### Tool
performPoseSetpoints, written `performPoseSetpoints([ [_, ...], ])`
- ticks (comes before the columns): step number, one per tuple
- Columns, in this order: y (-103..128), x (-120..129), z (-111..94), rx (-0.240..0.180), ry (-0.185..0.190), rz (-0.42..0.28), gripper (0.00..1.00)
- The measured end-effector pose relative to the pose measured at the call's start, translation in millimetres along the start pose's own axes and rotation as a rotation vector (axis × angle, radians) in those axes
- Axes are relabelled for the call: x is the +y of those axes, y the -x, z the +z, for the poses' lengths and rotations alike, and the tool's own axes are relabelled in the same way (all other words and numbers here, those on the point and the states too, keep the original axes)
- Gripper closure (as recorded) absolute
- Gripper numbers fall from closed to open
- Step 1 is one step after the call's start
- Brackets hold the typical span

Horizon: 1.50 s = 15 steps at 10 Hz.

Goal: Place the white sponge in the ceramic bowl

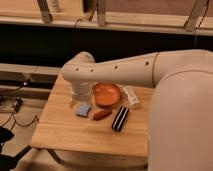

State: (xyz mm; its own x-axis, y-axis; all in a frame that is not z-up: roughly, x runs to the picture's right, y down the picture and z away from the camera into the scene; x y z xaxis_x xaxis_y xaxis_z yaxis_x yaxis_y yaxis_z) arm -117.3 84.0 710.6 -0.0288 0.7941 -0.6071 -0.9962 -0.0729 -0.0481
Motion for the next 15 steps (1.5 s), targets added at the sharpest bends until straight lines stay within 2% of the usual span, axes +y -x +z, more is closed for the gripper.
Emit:
performPoseSetpoints([
  [3, 2, 27, 17, -0.019, -0.038, -0.084, 0.35],
  [4, 7, 34, 25, -0.029, -0.077, -0.119, 0.35],
  [6, 27, 49, 37, -0.065, -0.130, -0.144, 0.35],
  [7, 37, 55, 42, -0.080, -0.141, -0.140, 0.35],
  [8, 47, 59, 48, -0.092, -0.149, -0.121, 0.35],
  [10, 69, 57, 67, -0.127, -0.185, -0.019, 0.35],
  [12, 73, 50, 70, -0.138, -0.191, 0.068, 0.35],
  [15, 73, 52, 70, -0.138, -0.190, 0.071, 0.35],
])
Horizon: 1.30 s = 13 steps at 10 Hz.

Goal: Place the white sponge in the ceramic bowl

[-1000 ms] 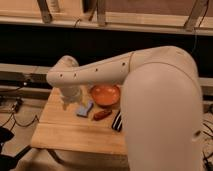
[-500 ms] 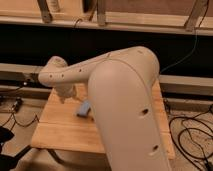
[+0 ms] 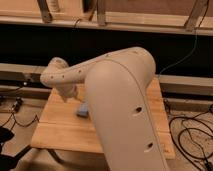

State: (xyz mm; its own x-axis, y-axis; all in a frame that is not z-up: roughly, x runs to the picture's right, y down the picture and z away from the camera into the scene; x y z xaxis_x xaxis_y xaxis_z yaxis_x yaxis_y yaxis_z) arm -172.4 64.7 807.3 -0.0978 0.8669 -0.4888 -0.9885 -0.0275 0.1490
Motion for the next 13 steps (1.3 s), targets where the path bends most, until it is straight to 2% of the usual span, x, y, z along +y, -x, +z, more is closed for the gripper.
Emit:
performPoseSetpoints([
  [2, -5, -9, 8, 0.028, -0.004, -0.004, 0.35],
  [4, -13, -35, 30, 0.087, -0.033, 0.007, 0.35],
  [6, -20, -44, 49, 0.136, -0.050, 0.008, 0.35],
  [11, -38, -25, 79, 0.243, -0.027, -0.001, 0.35],
  [13, -39, -17, 88, 0.265, -0.010, -0.013, 0.35],
])
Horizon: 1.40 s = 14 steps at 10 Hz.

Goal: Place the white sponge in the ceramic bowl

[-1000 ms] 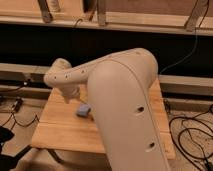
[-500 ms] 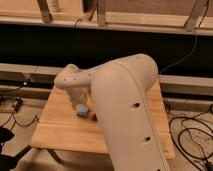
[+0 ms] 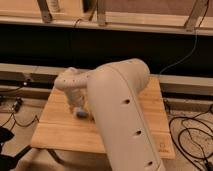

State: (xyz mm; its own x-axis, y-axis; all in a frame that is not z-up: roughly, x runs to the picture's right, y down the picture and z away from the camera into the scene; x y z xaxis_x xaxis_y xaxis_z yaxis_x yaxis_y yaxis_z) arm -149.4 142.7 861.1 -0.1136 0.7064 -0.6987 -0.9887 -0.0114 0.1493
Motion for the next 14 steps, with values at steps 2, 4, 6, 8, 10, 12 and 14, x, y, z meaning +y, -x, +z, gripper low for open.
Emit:
performPoseSetpoints([
  [2, 14, 13, 9, 0.001, 0.055, -0.013, 0.35],
  [4, 35, 22, 14, -0.009, 0.141, -0.007, 0.35],
  [6, 50, 19, 19, -0.010, 0.179, 0.002, 0.35],
  [8, 58, 4, 22, -0.017, 0.155, 0.004, 0.35],
  [10, 60, -11, 22, -0.034, 0.106, -0.024, 0.40],
  [12, 55, -11, 24, -0.041, 0.082, -0.059, 0.57],
  [14, 48, -10, 27, -0.041, 0.072, -0.082, 0.76],
])
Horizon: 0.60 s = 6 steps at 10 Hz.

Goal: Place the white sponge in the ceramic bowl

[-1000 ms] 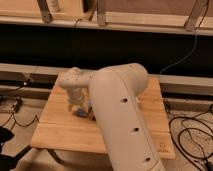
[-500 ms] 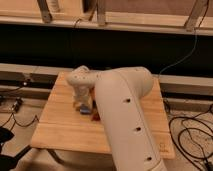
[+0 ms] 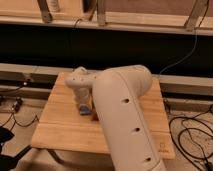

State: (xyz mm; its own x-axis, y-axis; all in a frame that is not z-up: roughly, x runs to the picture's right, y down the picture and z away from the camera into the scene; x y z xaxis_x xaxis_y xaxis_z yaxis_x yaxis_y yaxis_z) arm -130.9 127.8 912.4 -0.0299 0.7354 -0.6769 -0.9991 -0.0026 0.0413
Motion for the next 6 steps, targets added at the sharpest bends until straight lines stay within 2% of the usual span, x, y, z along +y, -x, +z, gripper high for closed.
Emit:
performPoseSetpoints([
  [2, -7, 3, 2, 0.000, 0.002, -0.019, 0.96],
  [3, -9, 6, -2, -0.005, 0.008, -0.026, 1.00],
  [5, -5, 17, -27, -0.044, 0.045, -0.030, 1.00],
  [6, 0, 21, -62, -0.092, 0.062, -0.040, 1.00],
])
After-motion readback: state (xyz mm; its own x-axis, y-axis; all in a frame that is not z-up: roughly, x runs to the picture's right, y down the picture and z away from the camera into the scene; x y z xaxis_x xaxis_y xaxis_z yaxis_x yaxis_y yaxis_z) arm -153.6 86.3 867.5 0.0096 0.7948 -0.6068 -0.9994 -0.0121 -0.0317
